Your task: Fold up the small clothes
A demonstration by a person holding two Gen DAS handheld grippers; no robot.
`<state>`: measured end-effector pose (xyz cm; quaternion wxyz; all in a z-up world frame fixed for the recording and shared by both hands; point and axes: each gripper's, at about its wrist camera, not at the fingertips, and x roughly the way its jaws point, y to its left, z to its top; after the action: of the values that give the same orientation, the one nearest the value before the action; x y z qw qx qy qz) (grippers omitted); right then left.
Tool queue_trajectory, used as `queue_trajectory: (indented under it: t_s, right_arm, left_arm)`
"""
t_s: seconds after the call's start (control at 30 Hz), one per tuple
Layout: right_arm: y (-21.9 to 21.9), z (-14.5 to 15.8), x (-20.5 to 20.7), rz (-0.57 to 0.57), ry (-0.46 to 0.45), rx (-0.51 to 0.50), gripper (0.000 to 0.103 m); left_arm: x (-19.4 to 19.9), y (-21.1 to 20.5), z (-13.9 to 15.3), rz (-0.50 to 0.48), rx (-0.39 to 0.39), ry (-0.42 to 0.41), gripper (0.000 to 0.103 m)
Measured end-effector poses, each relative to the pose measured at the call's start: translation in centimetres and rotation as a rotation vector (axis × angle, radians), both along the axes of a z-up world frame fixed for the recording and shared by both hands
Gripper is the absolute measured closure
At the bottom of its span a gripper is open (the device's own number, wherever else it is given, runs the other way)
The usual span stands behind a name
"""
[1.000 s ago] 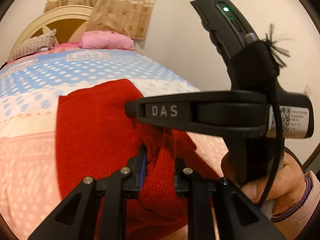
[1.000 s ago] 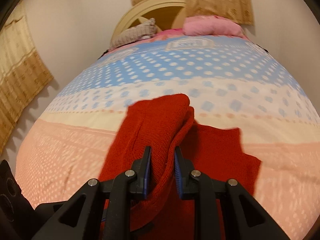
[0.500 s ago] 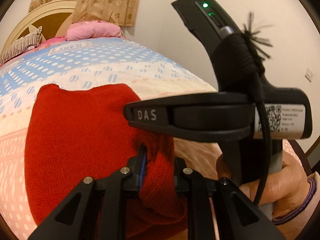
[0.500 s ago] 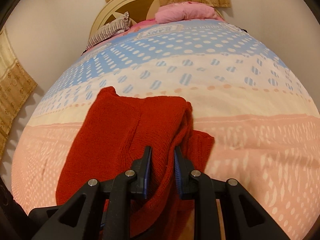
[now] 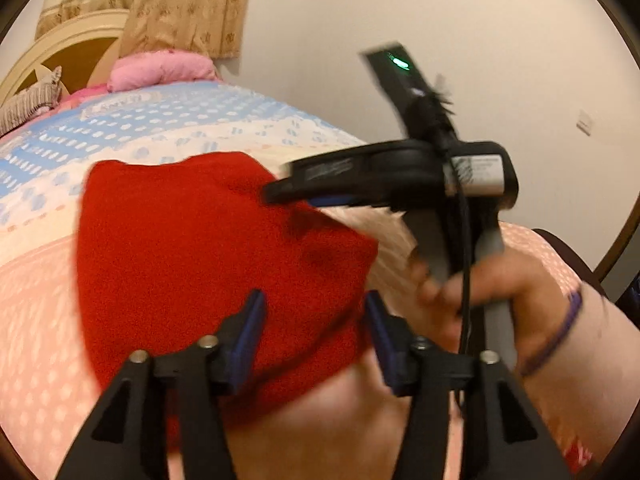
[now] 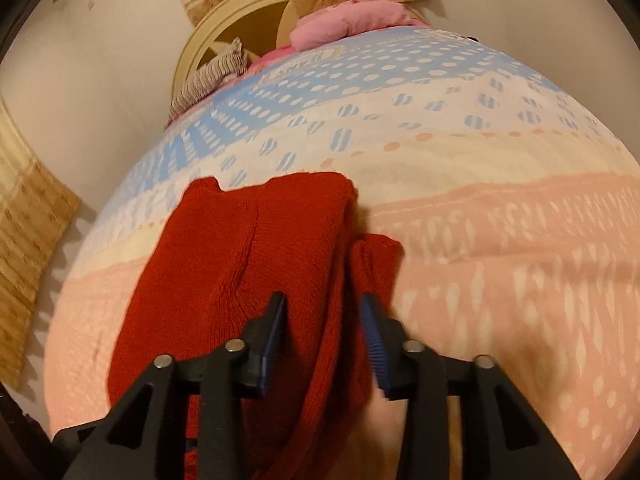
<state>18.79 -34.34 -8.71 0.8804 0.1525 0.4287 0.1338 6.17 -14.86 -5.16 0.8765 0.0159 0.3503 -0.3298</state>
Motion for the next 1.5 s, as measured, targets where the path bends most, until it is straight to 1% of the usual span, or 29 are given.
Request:
queue_trajectory:
  t_s: [0.07, 0.13, 0.2, 0.27, 0.33, 0.43, 0.5, 0.53, 0.6, 0.63, 0.7, 0.73, 0.77, 0.8, 0.83, 0.87, 0.9, 0.93, 0.97, 1.07, 1.1, 1.13, 1.2, 1.23, 1.27, 1.3, 1.4, 1.47, 1.5]
  right_arm:
    - [-1.2, 0.9, -1.6, -0.045, -0.027, 0.026, 0.055]
    - [-2.9, 2.1, -4.2, -0.107, -0.062, 0.096, 0.055]
    - [-3.7, 3.1, -6.3, -0.144, -0.081, 0.124, 0.055]
    - [-3.7, 4.1, -8.5, -0.151, -0.107, 0.117, 0.055]
    - [-2.5, 5.3, -10.6, -0.113, -0.135, 0.100, 0.055]
    - [-0.2, 6.4, -12.5, -0.038, -0.161, 0.044, 0.055]
    - [1.6, 6.7, -13.0, 0.012, -0.168, -0.019, 0.055]
    - [2.2, 6.6, -13.1, 0.023, -0.169, -0.054, 0.055]
    - [3.5, 5.9, -12.8, 0.037, -0.162, -0.139, 0.055]
    - [3.9, 5.4, -12.6, 0.047, -0.150, -0.159, 0.055]
    - [4.8, 3.7, -11.9, 0.056, -0.100, -0.215, 0.055]
    - [5.1, 3.0, -11.7, 0.055, -0.076, -0.237, 0.057]
    - [5.4, 2.2, -11.6, 0.046, -0.052, -0.256, 0.075]
    - [5.5, 1.8, -11.7, 0.038, -0.041, -0.265, 0.085]
    - [5.4, 1.4, -11.8, 0.028, -0.029, -0.266, 0.090]
    - [5.2, 1.4, -12.0, 0.018, -0.029, -0.246, 0.091]
    - [4.8, 1.7, -12.3, 0.008, -0.035, -0.204, 0.092]
    - [4.5, 2.1, -12.5, 0.003, -0.040, -0.164, 0.093]
    - [4.3, 2.6, -12.8, -0.001, -0.047, -0.128, 0.093]
    - [3.9, 3.8, -13.5, 0.005, -0.068, -0.033, 0.094]
    - [3.7, 4.0, -13.8, 0.005, -0.069, -0.010, 0.094]
    - [3.6, 3.9, -14.0, 0.004, -0.067, -0.006, 0.095]
    - [3.5, 3.2, -14.2, -0.010, -0.048, -0.048, 0.095]
    - [3.4, 2.3, -14.4, -0.021, -0.025, -0.077, 0.095]
    - [3.3, 1.4, -14.3, -0.029, 0.003, -0.080, 0.095]
    - [2.9, 0.2, -14.3, -0.038, 0.036, -0.055, 0.095]
    - [2.0, -0.8, -14.9, -0.063, 0.032, 0.017, 0.095]
    - [2.3, -0.8, -15.0, -0.061, 0.034, 0.009, 0.095]
    - [2.7, -0.7, -15.1, -0.047, 0.036, -0.023, 0.095]
  left_arm:
    - [-1.7, 2.2, 0.4, 0.002, -0.039, -0.009, 0.038]
    - [-3.0, 4.8, 0.5, 0.025, -0.065, 0.003, 0.034]
    - [-3.6, 6.3, 0.4, 0.054, -0.080, 0.009, 0.034]
    - [-3.5, 7.7, 0.3, 0.103, -0.085, 0.026, 0.034]
    - [-2.8, 8.0, 0.0, 0.121, -0.072, 0.051, 0.034]
    - [-3.4, 7.6, -0.6, 0.150, 0.003, 0.034, 0.034]
    - [-2.7, 7.5, -1.0, 0.184, 0.070, 0.003, 0.033]
    - [-2.5, 7.2, -1.2, 0.203, 0.092, -0.004, 0.031]
    - [-2.2, 7.1, -1.7, 0.241, 0.122, -0.003, 0.029]
    - [-1.8, 6.8, -2.0, 0.258, 0.142, 0.002, 0.029]
    - [-0.7, 6.5, -2.7, 0.276, 0.176, 0.016, 0.029]
    - [-0.5, 6.5, -3.0, 0.271, 0.178, 0.032, 0.029]
    - [-0.6, 6.7, -3.2, 0.265, 0.167, 0.046, 0.034]
    - [-0.7, 7.2, -3.2, 0.250, 0.131, 0.065, 0.043]
    - [-0.5, 7.5, -3.1, 0.230, 0.093, 0.077, 0.068]
    - [-0.9, 7.8, -2.7, 0.217, 0.066, 0.081, 0.079]
    - [-1.0, 8.1, -2.3, 0.227, 0.058, 0.062, 0.079]
    - [-1.1, 8.4, -1.9, 0.230, 0.042, 0.048, 0.082]
    - [-1.3, 8.9, -1.5, 0.232, 0.016, 0.043, 0.083]
    - [-1.7, 10.2, -0.9, 0.225, -0.060, 0.063, 0.084]
    - [-1.8, 10.3, -0.9, 0.219, -0.061, 0.063, 0.084]
    - [-2.0, 10.3, -1.1, 0.214, -0.045, 0.061, 0.084]
    - [-2.3, 10.0, -2.1, 0.208, 0.008, 0.067, 0.084]
    - [-2.3, 10.0, -2.7, 0.208, 0.020, 0.079, 0.084]
    - [-2.2, 10.1, -3.2, 0.211, 0.017, 0.105, 0.084]
    - [-2.0, 10.3, -3.3, 0.214, 0.007, 0.121, 0.084]
    - [-1.4, 11.0, -3.3, 0.227, -0.015, 0.144, 0.081]
    - [-1.7, 11.0, -3.2, 0.227, 0.010, 0.140, 0.078]
    - [-1.8, 11.1, -3.2, 0.223, 0.018, 0.138, 0.077]
